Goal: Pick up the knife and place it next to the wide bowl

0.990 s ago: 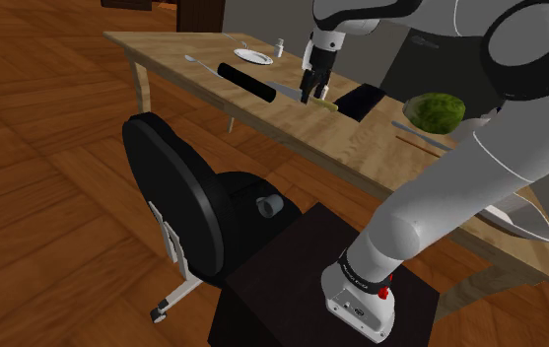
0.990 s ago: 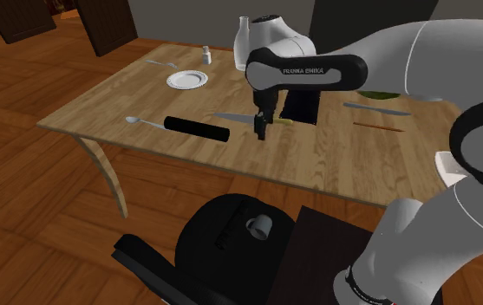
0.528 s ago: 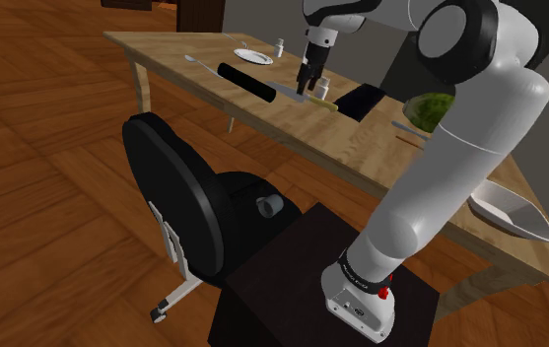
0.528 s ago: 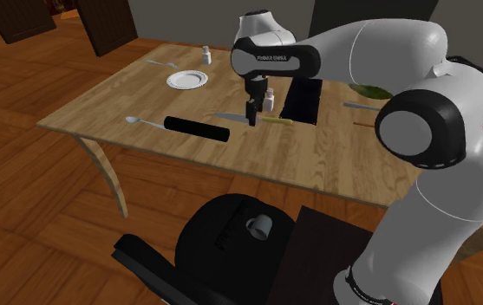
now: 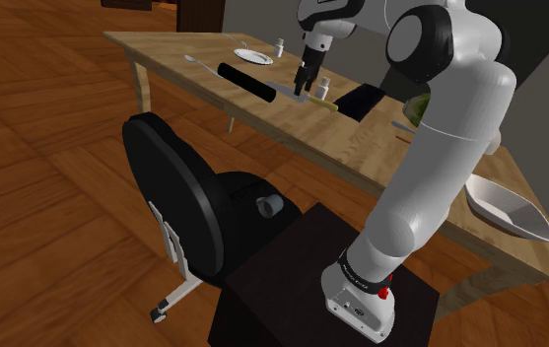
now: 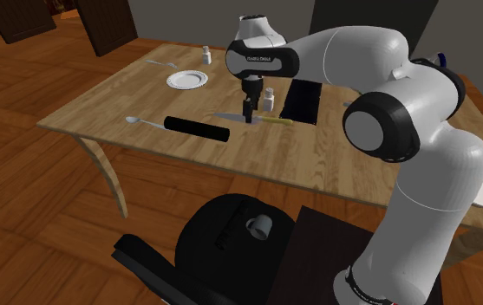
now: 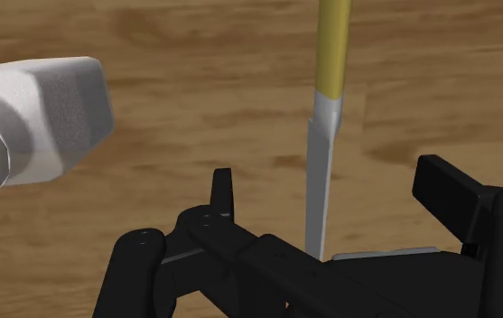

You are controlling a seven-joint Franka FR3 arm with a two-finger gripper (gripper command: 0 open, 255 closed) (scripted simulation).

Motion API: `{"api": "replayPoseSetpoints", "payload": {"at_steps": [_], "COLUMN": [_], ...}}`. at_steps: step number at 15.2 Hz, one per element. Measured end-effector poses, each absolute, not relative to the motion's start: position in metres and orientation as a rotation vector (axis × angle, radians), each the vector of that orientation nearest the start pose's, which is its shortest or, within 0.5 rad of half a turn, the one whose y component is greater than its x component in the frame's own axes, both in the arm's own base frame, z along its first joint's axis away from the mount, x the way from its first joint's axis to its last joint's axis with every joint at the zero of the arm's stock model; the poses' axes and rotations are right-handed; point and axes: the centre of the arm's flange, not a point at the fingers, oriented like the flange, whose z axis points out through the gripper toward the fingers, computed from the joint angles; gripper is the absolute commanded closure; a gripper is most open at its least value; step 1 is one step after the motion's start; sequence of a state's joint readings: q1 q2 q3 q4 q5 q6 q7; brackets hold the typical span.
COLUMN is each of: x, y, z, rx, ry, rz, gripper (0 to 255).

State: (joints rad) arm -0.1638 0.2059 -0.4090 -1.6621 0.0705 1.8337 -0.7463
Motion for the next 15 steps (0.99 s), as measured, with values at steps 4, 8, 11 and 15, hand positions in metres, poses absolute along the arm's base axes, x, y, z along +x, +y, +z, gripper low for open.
{"api": "replayPoseSetpoints", "payload": {"at_steps": [4,8,11,15], "x": [0.531,0.532,0.532,0.532], "y": [-0.315,-0.315,-0.315,-0.315], "z": [0.474,0.472,0.472,0.472], "rx": [-3.131,-3.132,-3.132,-3.132], "ry": [-0.254,-0.254,-0.254,-0.254], "rz": [0.034,0.033,0.033,0.033], "gripper": [0,0,255,255]}}
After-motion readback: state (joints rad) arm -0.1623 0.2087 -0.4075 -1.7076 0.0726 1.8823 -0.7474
